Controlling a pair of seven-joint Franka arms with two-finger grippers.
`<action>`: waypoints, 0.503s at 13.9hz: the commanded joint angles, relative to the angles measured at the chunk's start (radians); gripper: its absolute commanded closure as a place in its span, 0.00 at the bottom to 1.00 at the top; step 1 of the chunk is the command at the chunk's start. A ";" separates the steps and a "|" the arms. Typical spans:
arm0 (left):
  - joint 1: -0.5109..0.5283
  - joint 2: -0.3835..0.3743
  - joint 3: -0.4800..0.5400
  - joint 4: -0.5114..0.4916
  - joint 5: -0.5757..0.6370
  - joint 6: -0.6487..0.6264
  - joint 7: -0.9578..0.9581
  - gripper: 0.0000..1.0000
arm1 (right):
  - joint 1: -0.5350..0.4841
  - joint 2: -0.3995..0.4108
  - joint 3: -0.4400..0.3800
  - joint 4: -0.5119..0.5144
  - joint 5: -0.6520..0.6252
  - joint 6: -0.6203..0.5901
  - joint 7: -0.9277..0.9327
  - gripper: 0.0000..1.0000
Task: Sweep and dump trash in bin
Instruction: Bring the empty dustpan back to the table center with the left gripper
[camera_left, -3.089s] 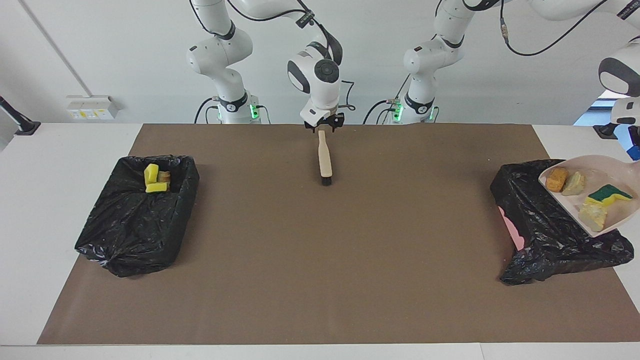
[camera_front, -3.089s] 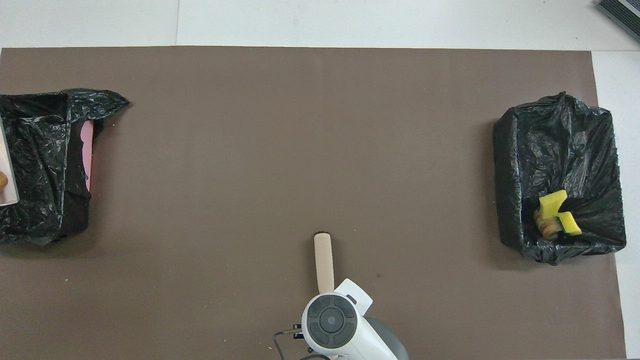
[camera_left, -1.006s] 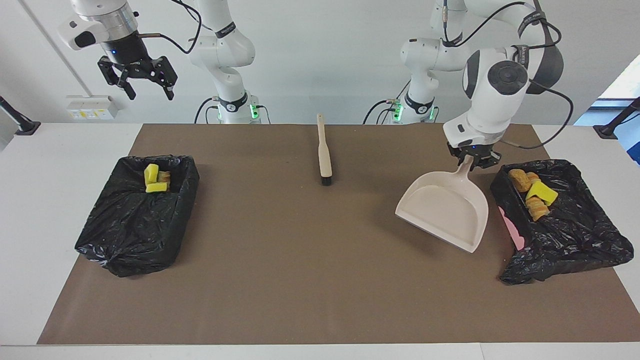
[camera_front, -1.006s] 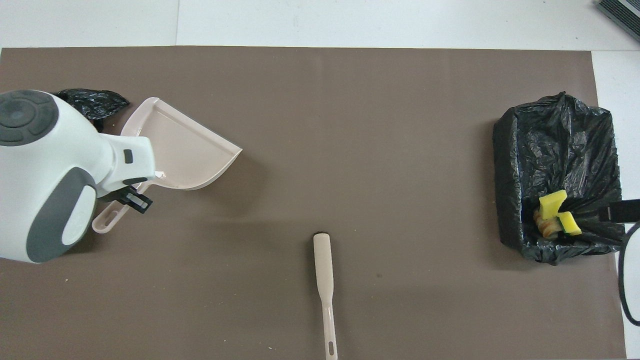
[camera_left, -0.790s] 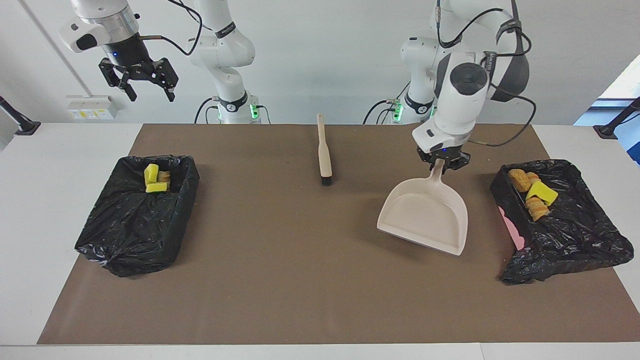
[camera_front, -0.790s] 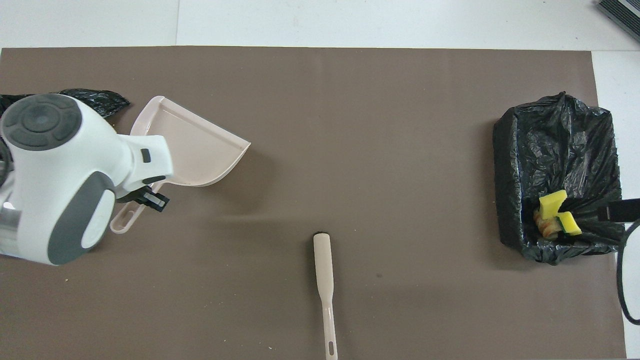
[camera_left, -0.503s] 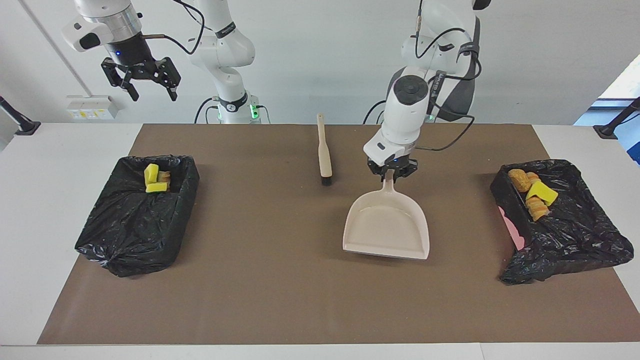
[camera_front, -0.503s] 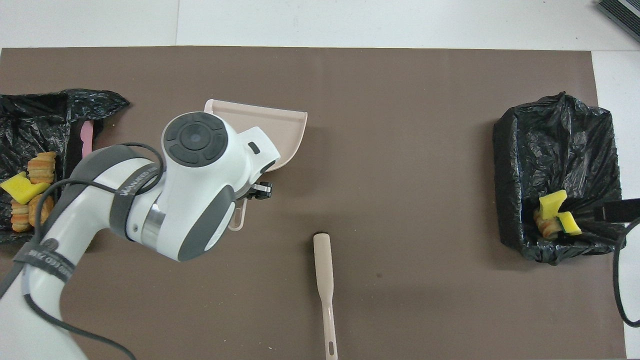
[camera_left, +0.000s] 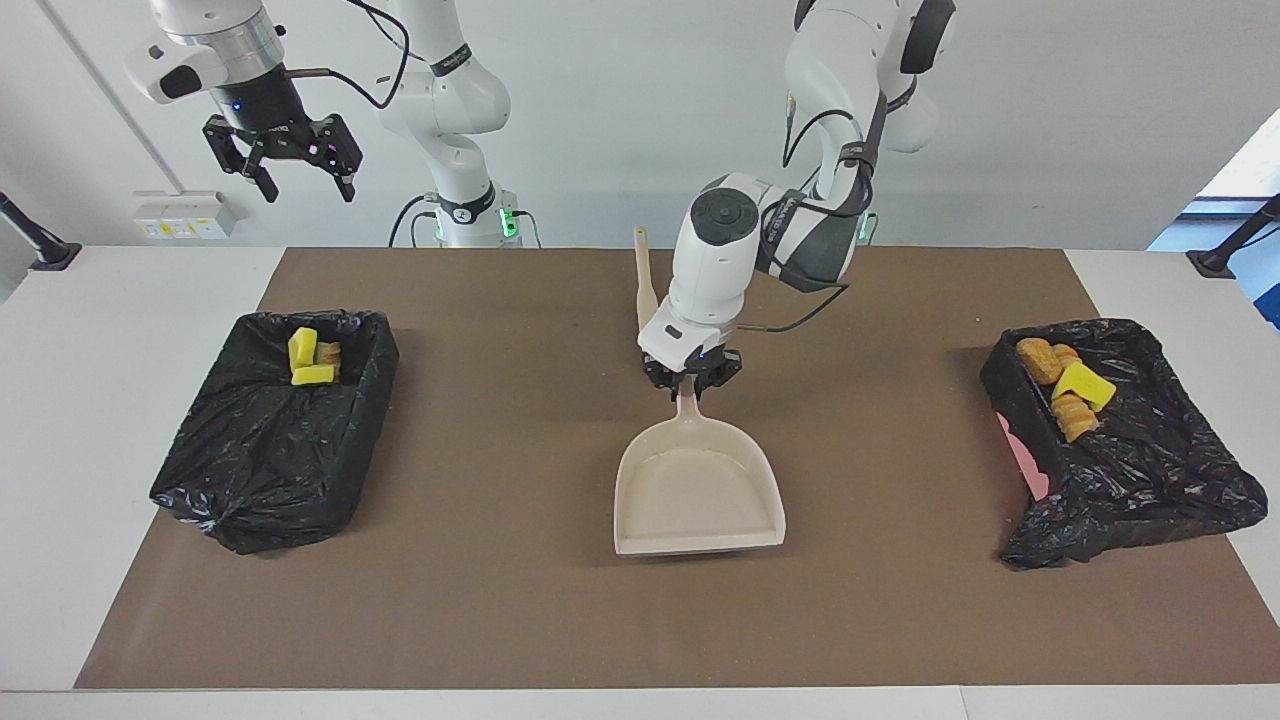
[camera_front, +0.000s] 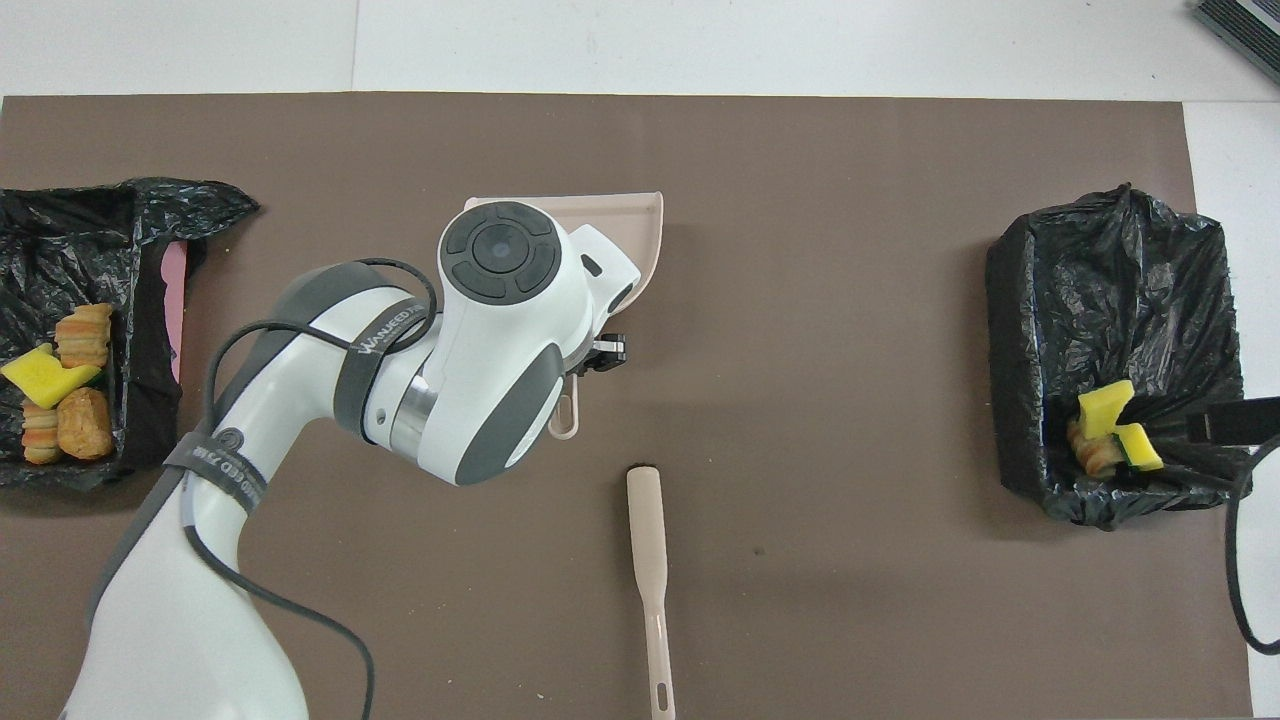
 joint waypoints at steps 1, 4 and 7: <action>-0.041 0.119 0.022 0.123 -0.007 0.000 -0.017 1.00 | -0.003 -0.004 0.000 0.004 0.018 0.000 0.004 0.00; -0.044 0.141 0.022 0.122 -0.006 0.039 -0.015 1.00 | -0.003 -0.004 0.000 0.004 0.018 0.000 0.004 0.00; -0.041 0.139 0.020 0.113 -0.004 0.046 -0.006 1.00 | -0.003 -0.004 0.000 0.003 0.018 0.000 0.004 0.00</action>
